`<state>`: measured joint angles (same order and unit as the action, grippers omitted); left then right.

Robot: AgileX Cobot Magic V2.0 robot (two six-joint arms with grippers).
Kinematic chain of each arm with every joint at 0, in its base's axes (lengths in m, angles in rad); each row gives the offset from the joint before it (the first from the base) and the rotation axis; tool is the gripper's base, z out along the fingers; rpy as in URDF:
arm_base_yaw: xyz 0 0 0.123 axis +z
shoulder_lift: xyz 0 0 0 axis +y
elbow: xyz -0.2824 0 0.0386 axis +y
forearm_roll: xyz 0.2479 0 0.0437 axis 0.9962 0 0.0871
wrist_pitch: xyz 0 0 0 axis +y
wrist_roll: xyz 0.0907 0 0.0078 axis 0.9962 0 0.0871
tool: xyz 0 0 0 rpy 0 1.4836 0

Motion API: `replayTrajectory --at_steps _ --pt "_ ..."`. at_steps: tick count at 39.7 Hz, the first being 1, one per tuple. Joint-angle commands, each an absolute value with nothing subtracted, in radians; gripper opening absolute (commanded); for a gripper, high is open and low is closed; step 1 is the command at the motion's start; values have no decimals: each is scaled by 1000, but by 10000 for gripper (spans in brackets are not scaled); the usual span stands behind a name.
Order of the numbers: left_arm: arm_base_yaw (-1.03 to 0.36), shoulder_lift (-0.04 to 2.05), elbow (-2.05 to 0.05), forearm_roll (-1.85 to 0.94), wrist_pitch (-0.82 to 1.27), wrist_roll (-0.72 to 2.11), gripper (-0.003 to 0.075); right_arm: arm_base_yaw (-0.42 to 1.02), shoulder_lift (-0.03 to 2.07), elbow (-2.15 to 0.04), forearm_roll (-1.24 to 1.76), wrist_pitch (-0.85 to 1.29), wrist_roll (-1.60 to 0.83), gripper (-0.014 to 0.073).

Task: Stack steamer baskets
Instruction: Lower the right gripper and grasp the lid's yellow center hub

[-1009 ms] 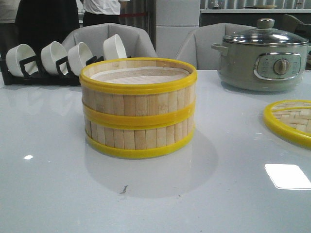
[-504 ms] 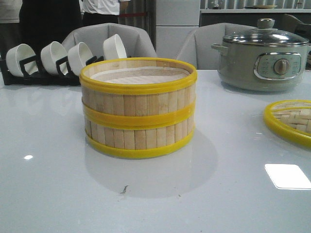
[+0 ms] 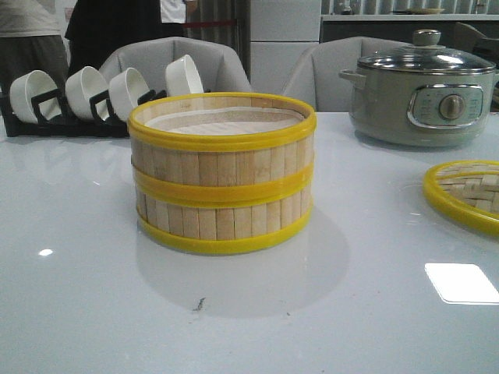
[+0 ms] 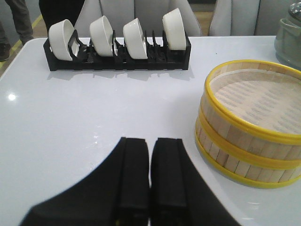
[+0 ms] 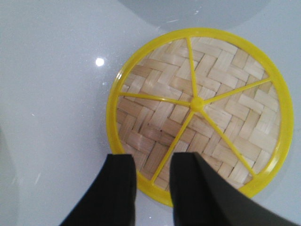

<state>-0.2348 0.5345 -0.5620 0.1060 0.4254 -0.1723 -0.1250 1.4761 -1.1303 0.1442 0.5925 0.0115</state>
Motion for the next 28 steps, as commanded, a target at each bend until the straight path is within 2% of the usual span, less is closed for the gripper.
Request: replayTrajectory --at_steps 1,12,20,28 --pt "-234 536 -591 104 343 -181 98 -131 1451 -1172 129 541 0 307" --pt "-234 536 -591 104 343 -181 98 -133 1487 -1206 106 678 0 307" --pt "-234 536 -591 104 343 -181 98 -143 1584 -1340 71 824 0 310" --pt "-234 536 -591 104 343 -181 98 -143 1686 -1446 25 867 5 333"
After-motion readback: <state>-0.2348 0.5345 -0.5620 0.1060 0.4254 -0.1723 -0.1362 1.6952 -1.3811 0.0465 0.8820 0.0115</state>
